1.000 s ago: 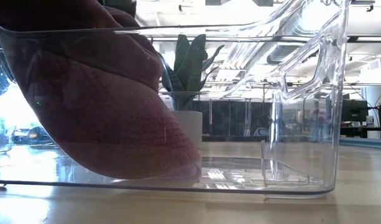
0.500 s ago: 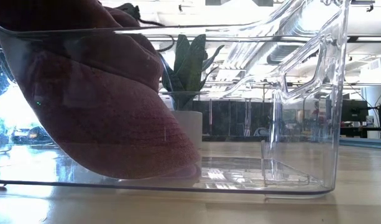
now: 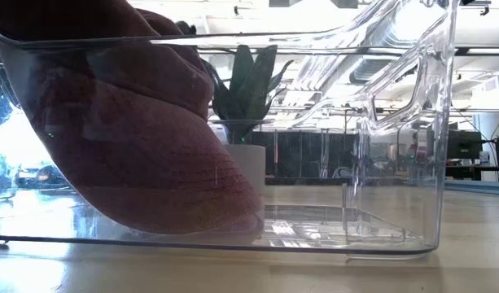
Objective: Pick & Place hat
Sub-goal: Put the red cap into the right transparent bin
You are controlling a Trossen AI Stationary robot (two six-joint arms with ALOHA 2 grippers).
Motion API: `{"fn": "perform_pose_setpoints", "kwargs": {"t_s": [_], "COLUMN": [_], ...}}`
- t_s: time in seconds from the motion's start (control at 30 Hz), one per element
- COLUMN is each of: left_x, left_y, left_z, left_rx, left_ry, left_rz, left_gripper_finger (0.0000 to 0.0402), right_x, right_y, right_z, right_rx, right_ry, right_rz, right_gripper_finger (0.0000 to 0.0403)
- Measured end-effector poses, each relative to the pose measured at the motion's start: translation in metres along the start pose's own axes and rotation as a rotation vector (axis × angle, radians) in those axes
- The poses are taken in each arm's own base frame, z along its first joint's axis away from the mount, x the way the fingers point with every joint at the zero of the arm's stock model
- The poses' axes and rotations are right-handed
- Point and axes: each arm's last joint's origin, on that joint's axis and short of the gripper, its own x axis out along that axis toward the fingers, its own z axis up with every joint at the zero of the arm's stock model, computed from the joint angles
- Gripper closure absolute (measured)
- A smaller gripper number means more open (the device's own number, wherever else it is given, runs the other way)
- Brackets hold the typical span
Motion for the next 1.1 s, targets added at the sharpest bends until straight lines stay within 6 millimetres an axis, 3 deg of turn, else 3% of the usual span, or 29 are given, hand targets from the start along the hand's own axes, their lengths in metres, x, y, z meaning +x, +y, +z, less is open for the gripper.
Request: {"fn": "perform_pose_setpoints", "kwargs": {"t_s": [0.37, 0.57, 0.73, 0.97, 1.1], "left_x": [0.028, 0.03, 0.029, 0.004, -0.027], "left_y": [-0.006, -0.005, -0.003, 0.009, 0.024], "left_z": [0.007, 0.007, 0.006, 0.02, 0.032], "left_rx": [-0.024, -0.061, -0.105, -0.075, -0.067], "left_ry": [-0.013, -0.014, -0.013, 0.037, 0.099], "left_rz": [0.203, 0.278, 0.332, 0.349, 0.367], "left_gripper_finger": [0.014, 0.0151, 0.0217, 0.0377, 0.0381], "right_x": [0.0, 0.0, 0.0, 0.0, 0.0], "right_y": [0.0, -0.001, -0.002, -0.001, -0.001], "right_z": [0.001, 0.002, 0.002, 0.002, 0.001], "right_rx": [0.079, 0.067, 0.038, 0.008, -0.045], "right_ry": [-0.005, -0.034, -0.045, -0.037, -0.021], "right_rz": [0.003, -0.054, -0.077, -0.064, -0.036], "right_gripper_finger": [0.0396, 0.0396, 0.0396, 0.0396, 0.0396]}}
